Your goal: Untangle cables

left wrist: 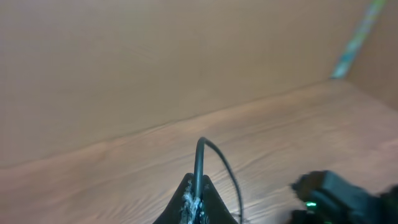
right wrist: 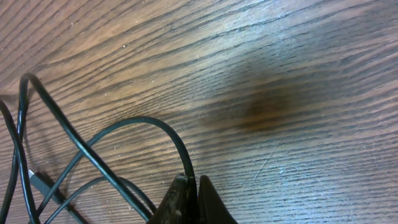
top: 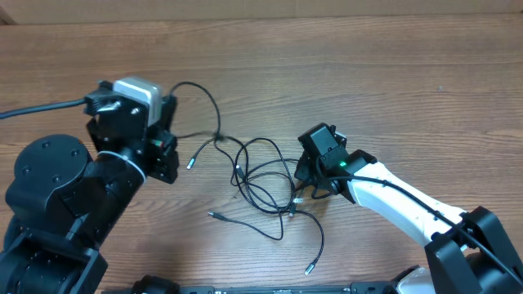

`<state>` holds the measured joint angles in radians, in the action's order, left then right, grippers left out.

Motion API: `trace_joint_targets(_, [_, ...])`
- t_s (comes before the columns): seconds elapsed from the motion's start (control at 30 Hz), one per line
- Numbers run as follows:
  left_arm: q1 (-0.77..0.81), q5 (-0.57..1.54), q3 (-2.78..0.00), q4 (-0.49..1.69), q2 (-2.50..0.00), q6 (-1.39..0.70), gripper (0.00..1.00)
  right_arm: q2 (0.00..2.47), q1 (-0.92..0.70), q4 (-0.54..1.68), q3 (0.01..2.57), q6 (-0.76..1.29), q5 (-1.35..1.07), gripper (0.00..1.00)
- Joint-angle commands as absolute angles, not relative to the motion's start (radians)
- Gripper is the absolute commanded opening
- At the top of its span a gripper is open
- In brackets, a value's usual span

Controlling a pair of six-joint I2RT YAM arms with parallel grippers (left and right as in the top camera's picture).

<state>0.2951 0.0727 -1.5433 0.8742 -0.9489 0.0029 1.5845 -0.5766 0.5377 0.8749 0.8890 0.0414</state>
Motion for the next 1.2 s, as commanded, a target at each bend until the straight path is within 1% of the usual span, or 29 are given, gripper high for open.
trace_joint_targets(0.0, [0.3,-0.092,-1.555,0.921,-0.965,-0.037,0.04,1.567,-0.579,0.533,0.876,0.886,0.059,0.04])
trace_joint_targets(0.3, [0.3,-0.247,-1.537,1.173,-1.082,-0.176,0.04,1.567,-0.579,0.533,0.876,0.886,0.059,0.05])
trace_joint_targets(0.5, [0.3,-0.325,-1.523,1.335,-1.221,-0.301,0.04,1.567,-0.579,0.533,0.876,0.886,0.059,0.05])
trace_joint_targets(0.6, [0.3,-0.402,-1.519,1.409,-1.312,-0.374,0.04,1.567,-0.579,0.533,0.876,0.886,0.059,0.05])
trace_joint_targets(0.83, [0.3,-0.542,-1.519,1.508,-1.488,-0.502,0.05,1.567,-0.579,0.534,0.876,0.886,0.059,0.06])
trace_joint_targets(1.03, [0.3,-0.563,-1.517,1.516,-1.618,-0.681,0.04,1.567,-0.579,0.534,0.876,0.886,0.059,0.06])
trace_joint_targets(1.17, [0.299,-0.652,-1.515,1.515,-1.689,-0.769,0.04,1.567,-0.579,0.535,0.876,0.886,0.06,0.06])
